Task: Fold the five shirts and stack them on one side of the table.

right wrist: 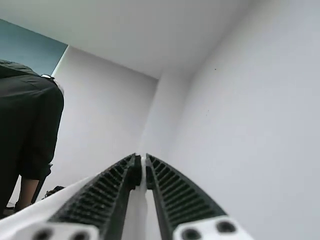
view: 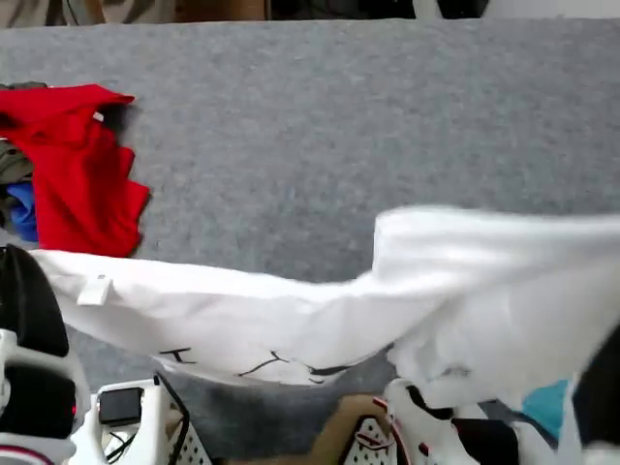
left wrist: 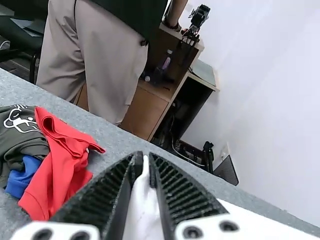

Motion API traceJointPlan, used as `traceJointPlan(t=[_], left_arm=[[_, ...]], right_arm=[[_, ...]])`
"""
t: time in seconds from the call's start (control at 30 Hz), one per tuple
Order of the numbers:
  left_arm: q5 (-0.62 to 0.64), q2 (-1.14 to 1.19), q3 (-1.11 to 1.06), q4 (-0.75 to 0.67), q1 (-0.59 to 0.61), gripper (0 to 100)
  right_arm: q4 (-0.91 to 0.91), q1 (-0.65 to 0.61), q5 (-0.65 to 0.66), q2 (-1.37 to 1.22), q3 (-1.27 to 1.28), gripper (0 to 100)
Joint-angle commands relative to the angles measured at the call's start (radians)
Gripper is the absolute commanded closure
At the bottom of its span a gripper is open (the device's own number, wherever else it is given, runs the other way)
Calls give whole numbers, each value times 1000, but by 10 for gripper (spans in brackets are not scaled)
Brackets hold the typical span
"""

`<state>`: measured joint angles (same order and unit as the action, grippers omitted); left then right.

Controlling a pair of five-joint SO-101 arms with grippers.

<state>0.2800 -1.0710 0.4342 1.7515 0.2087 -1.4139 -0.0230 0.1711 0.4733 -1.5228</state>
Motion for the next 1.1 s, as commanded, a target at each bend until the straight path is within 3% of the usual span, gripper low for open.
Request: traceJointPlan(t=[0.0,0.2,0.43,0.7,0.87,1.07], left_arm=[[-9,5,-9,5,6,981],[-3,7,-103,-61,6,981],[49,7,-382,-382,75,981],[69,7,-644,-798,94,981],[68,-2,-603,-807,97,981],[68,-1,-290,-638,95,981]], right_arm=[[114,-12,-2,-7,179,994],[189,-140,-21,-7,519,994],[347,-153,-40,1,871,994],[362,-151,-133,1,811,994],[273,-151,-130,1,647,994],[170,-151,-127,1,406,994]])
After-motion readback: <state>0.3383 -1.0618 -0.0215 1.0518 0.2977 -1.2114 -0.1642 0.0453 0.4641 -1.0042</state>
